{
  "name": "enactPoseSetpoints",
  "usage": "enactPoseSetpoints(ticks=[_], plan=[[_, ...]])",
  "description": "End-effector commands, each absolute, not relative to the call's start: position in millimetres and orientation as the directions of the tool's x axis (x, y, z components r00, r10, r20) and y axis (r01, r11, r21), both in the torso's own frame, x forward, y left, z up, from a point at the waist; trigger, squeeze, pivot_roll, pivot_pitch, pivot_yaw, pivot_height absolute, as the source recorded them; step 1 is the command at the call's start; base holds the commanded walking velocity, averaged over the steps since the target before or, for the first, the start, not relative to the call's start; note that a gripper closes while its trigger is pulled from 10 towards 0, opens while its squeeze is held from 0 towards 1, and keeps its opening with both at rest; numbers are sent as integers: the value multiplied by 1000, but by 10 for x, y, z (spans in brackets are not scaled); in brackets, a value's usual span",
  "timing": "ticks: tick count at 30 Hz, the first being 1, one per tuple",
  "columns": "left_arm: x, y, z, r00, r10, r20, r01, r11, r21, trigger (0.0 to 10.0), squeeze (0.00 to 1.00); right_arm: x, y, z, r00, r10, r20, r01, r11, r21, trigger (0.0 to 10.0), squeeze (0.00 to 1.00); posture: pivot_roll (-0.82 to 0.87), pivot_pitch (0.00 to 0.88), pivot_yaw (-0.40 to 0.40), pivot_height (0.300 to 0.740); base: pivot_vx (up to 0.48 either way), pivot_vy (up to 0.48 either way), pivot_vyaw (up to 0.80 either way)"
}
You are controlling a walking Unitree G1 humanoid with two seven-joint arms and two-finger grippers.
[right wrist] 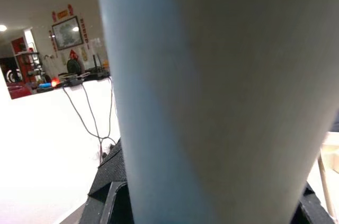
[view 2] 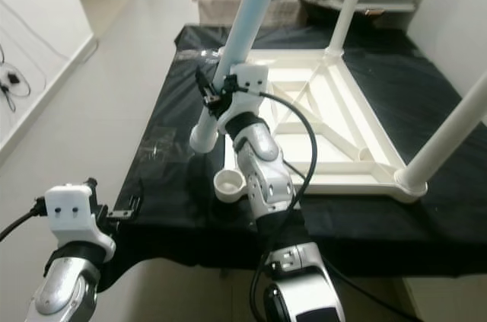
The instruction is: Building children table
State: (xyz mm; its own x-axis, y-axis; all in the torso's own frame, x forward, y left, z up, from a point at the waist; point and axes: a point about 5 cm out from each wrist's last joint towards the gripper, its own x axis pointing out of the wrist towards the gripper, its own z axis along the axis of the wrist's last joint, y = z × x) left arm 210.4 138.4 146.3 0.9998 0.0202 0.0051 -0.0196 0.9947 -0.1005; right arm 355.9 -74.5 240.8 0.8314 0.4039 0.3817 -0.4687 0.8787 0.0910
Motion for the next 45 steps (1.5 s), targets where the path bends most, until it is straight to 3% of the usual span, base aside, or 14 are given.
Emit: enactPoseSetpoints(ticks=[1, 7, 21, 45], plan=[[2094, 1395, 1412, 999, 35, -14, -36, 994, -103, 10000, 0, 3567, -729, 2488, 816, 407, 411, -474, 878, 73, 10000, 0, 95, 45, -15, 740, 0, 0, 0], [2111, 1363, 1429, 999, 39, -2, -39, 994, -99, 10000, 0, 3588, -765, 2486, 821, 403, 406, -468, 881, 73, 10000, 0, 62, 44, -41, 740, 0, 0, 0], [2117, 1385, 1464, 999, 34, 15, -33, 996, -77, 10000, 0, 3551, -739, 2411, 825, 412, 387, -476, 876, 80, 10000, 0, 53, 46, -8, 740, 0, 0, 0], [2121, 1429, 1432, 998, 68, 1, -67, 993, -99, 10000, 0, 3565, -714, 2420, 818, 424, 389, -485, 872, 69, 10000, 0, 91, 41, -5, 740, 175, -213, 0]])
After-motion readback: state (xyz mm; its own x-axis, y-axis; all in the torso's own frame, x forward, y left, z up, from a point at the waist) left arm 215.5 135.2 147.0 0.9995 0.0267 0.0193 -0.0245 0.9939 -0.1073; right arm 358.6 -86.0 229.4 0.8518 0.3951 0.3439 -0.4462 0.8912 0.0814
